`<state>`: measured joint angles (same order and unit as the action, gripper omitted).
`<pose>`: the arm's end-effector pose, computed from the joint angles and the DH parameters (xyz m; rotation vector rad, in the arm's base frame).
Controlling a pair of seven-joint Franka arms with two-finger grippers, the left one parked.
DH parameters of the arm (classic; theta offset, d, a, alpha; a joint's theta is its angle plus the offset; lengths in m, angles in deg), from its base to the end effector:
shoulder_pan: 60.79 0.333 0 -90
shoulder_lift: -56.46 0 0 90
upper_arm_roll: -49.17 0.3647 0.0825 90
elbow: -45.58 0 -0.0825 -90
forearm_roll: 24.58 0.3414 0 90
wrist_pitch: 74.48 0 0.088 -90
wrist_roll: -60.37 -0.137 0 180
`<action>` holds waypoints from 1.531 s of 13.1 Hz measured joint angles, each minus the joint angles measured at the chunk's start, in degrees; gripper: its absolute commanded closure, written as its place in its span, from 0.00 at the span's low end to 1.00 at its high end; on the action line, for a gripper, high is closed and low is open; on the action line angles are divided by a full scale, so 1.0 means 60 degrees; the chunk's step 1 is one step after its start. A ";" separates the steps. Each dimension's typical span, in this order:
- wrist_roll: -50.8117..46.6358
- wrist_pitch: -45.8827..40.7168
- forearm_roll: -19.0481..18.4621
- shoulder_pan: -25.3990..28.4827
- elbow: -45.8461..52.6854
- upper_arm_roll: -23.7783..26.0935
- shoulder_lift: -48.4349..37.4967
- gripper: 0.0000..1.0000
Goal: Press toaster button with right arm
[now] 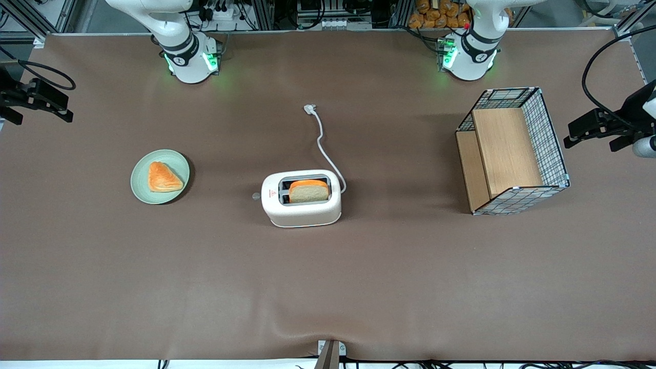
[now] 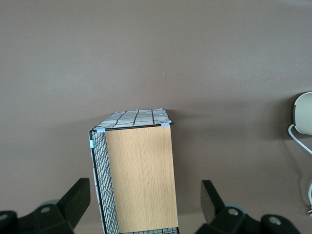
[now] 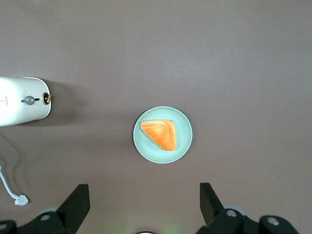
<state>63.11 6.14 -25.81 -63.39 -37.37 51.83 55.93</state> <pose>0.4903 -0.0025 0.6856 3.1195 0.0713 -0.0498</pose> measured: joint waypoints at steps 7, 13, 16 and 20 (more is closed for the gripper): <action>-0.0002 -0.0175 0.0003 0.0002 -0.0113 0.0063 0.0140 0.00; -0.0063 -0.0438 0.0664 0.0004 -0.0242 0.0098 0.0556 0.09; -0.0141 -0.0453 0.1326 0.0011 -0.0739 0.0108 0.0684 0.44; -0.0466 -0.0314 0.2194 0.0108 -0.1495 0.0137 0.0884 0.86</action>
<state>60.32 4.26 -12.65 -62.74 -46.34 52.66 61.24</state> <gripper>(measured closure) 0.551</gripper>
